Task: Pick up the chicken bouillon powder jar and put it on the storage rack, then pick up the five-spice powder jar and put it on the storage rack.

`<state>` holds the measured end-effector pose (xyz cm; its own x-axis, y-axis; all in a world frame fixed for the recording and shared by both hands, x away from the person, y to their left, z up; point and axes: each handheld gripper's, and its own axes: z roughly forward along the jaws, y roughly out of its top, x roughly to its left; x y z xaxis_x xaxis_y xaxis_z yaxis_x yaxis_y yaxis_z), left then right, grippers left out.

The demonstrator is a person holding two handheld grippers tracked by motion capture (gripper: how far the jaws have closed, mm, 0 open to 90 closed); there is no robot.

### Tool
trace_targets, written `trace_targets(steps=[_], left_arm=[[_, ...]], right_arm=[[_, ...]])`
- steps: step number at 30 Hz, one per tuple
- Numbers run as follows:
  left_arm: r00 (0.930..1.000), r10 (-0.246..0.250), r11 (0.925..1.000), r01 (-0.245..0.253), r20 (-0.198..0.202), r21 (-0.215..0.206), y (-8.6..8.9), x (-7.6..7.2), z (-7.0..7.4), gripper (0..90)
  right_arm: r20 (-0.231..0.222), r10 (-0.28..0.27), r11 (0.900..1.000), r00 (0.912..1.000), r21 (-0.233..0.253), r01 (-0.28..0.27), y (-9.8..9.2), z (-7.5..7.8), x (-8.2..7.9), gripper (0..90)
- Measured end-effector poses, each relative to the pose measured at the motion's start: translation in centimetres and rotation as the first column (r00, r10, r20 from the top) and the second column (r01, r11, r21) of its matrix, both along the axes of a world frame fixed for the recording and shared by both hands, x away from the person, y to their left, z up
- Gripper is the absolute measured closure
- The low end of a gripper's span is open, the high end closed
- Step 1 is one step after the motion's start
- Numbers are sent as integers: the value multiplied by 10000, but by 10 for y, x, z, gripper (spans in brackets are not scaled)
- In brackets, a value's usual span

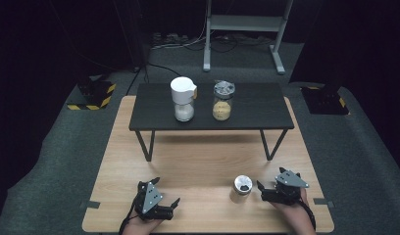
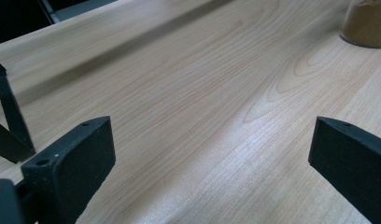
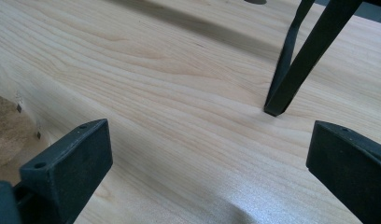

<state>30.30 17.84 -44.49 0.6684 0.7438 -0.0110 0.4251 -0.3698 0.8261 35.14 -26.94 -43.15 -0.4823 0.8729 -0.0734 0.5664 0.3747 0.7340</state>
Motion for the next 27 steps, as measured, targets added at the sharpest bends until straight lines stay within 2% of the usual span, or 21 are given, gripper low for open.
trace_targets(steps=[6, 17, 23, 27], left_arm=[[10000, 16, 10000, -16, -1, -1, 0, 0, 0, 8], [10000, -43, 10000, 43, 12, 8, 0, 0, 0, 8], [10000, -62, 10000, 62, 32, 46, 0, -1, 0, 8], [10000, -74, 10000, 74, 44, 25, 0, -1, 0, 8]], right_arm=[[-4, 27, 10000, 10000, -76, -27, 2, -1, 0, 0], [175, 15, 9997, 9998, 241, -19, 1, 6, 0, 0], [497, 54, 9988, 9987, 486, -78, 2, 22, -1, 0], [774, 128, 9984, 9969, 547, -170, 4, 38, -1, 0]])
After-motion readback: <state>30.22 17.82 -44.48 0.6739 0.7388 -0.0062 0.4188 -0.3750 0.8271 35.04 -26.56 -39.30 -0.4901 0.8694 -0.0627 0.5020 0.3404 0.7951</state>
